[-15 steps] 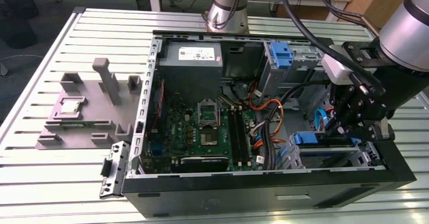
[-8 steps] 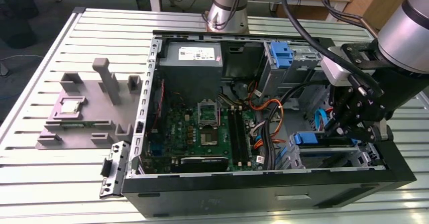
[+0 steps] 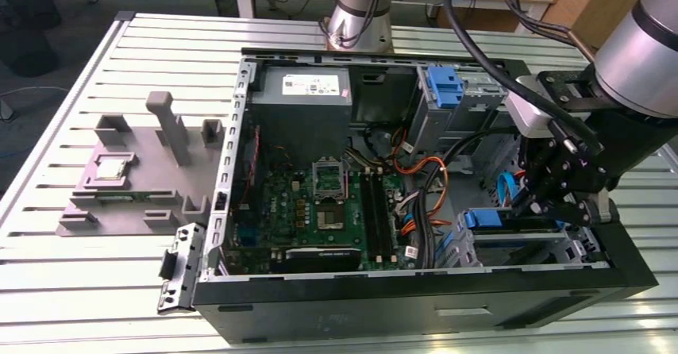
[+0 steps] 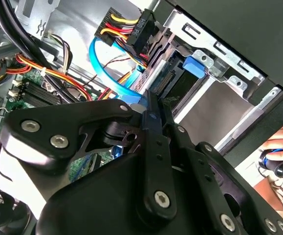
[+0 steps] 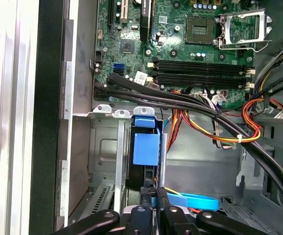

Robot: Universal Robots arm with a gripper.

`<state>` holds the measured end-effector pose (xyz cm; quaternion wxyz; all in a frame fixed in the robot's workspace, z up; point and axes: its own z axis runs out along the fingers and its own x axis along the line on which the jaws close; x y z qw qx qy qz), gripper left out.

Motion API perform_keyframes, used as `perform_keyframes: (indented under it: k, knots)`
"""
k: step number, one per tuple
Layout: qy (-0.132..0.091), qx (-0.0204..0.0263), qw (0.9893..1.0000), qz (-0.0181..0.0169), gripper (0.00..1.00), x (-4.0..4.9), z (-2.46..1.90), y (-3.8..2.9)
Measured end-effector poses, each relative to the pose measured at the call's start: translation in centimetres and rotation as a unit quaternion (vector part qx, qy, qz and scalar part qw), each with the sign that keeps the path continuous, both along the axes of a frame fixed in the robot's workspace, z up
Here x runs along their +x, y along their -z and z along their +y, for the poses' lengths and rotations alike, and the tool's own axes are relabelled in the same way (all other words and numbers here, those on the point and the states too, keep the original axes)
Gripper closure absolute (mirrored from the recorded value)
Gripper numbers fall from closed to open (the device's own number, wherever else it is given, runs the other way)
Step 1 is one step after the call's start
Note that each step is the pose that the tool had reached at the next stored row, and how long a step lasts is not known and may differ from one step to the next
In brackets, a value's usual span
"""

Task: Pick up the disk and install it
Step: 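Insert the first disk wire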

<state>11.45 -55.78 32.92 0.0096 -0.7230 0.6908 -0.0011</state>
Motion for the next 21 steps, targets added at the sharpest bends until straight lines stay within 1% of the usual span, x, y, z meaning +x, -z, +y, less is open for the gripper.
perform_keyframes:
  k: [4, 5, 7, 9, 13, 17, 21]
  knots:
    - [0.0, 0.0007, 1.0, 0.0, 0.83, 0.01, 0.01, 0.09]
    - [0.0, 0.0004, 1.0, 0.0, 0.77, 0.01, 0.0, 0.06]
    - [0.0, 0.0, 1.0, 0.0, 0.77, 0.0, 0.0, -0.01]
    - [0.0, 0.0001, 1.0, 0.0, 0.77, 0.0, 0.0, -0.3]
    - [0.0, 0.0001, 1.0, 0.0, 0.77, 0.0, 0.0, -1.38]
    - [0.0, 0.0001, 1.0, 0.0, 0.77, 0.0, 0.0, -2.2]
    - [0.0, 0.0001, 1.0, 0.0, 0.77, 0.01, 0.0, -2.26]
